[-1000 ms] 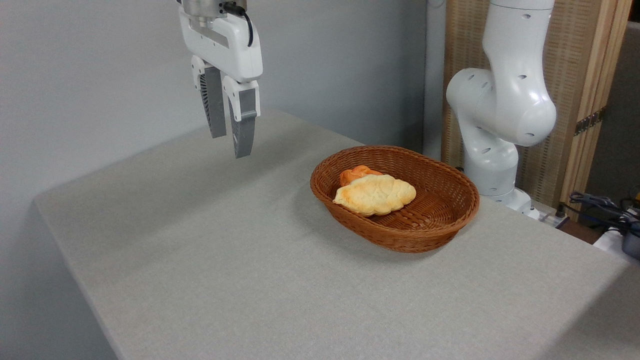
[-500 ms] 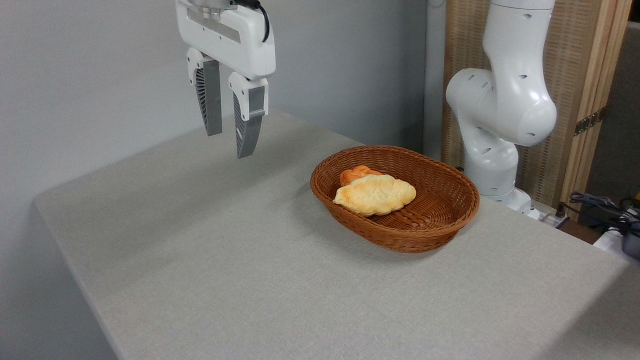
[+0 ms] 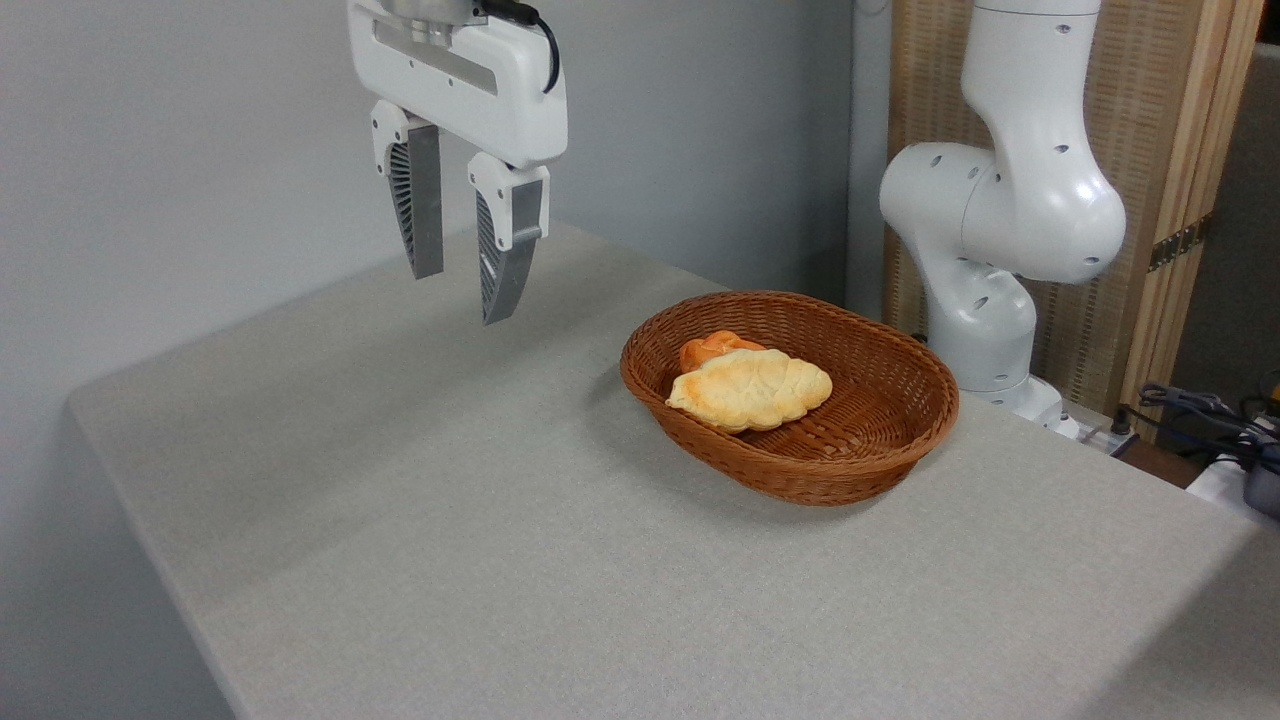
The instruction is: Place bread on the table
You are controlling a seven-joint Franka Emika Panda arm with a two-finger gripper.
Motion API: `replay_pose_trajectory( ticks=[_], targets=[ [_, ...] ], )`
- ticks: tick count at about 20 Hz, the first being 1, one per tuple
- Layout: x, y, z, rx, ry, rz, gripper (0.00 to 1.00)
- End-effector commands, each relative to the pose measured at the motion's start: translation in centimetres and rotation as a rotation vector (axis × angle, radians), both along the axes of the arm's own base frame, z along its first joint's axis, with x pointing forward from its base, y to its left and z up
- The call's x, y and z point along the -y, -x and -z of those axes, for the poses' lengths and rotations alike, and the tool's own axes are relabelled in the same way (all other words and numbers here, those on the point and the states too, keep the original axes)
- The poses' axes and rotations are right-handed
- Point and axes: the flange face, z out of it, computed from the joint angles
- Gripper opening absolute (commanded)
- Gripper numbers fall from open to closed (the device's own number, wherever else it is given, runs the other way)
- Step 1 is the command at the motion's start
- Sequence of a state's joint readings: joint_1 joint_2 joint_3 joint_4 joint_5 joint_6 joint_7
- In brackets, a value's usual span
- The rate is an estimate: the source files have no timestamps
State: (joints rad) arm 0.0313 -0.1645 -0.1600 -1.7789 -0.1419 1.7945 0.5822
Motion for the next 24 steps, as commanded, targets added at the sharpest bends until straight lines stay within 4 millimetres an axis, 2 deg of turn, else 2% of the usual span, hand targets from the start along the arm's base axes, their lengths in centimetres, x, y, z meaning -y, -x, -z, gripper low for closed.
replay_pose_trajectory(
  ticks=[1,8,11,14,17,19,24],
  targets=[
    [0.0,0.0,-0.5,-0.010,0.016,-0.006,1.00],
    [0.3,0.1,-0.4,-0.011,0.016,0.000,1.00],
    [1.9,1.3,0.3,-0.028,0.006,0.031,1.00],
    [3.5,3.8,2.6,-0.074,-0.013,0.062,1.00],
    [4.9,6.0,6.9,-0.164,-0.037,0.096,1.00],
    [4.5,7.5,9.4,-0.229,-0.060,0.105,1.00],
    [1.6,9.4,12.0,-0.354,-0.080,0.297,1.00]
  ],
)
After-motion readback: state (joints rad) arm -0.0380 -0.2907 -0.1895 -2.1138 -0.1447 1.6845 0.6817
